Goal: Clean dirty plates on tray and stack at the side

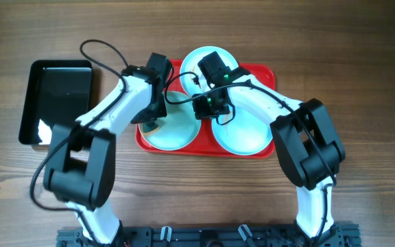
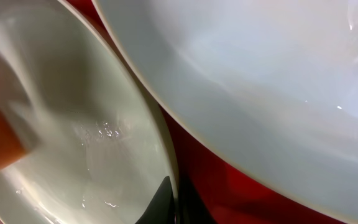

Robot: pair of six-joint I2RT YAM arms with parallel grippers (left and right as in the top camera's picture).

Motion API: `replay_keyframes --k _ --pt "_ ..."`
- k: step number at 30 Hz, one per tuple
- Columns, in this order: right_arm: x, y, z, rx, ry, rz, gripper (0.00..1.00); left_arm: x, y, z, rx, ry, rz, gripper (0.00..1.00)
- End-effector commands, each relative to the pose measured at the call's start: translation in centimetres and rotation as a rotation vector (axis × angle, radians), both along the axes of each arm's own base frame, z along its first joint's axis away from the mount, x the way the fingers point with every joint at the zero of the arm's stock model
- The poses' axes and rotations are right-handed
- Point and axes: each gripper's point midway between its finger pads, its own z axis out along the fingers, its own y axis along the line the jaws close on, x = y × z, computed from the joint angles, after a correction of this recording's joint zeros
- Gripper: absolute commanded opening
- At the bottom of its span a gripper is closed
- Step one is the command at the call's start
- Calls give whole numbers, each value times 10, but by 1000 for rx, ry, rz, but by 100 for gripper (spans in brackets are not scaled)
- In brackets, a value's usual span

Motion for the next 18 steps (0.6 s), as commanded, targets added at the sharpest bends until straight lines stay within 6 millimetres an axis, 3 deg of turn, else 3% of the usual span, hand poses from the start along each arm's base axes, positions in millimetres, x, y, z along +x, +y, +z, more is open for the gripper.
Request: replay_keyframes --k 1,8,18 --pt "-2 -9 -12 -45 10 -13 4 9 -21 34 -142 -75 -3 4" --pt "-2 -9 -12 -45 10 -14 4 -4 -43 21 -276 -7 -12 4" --pt "-2 -9 -12 -45 10 -14 4 -31 -64 -17 -434 55 -15 4"
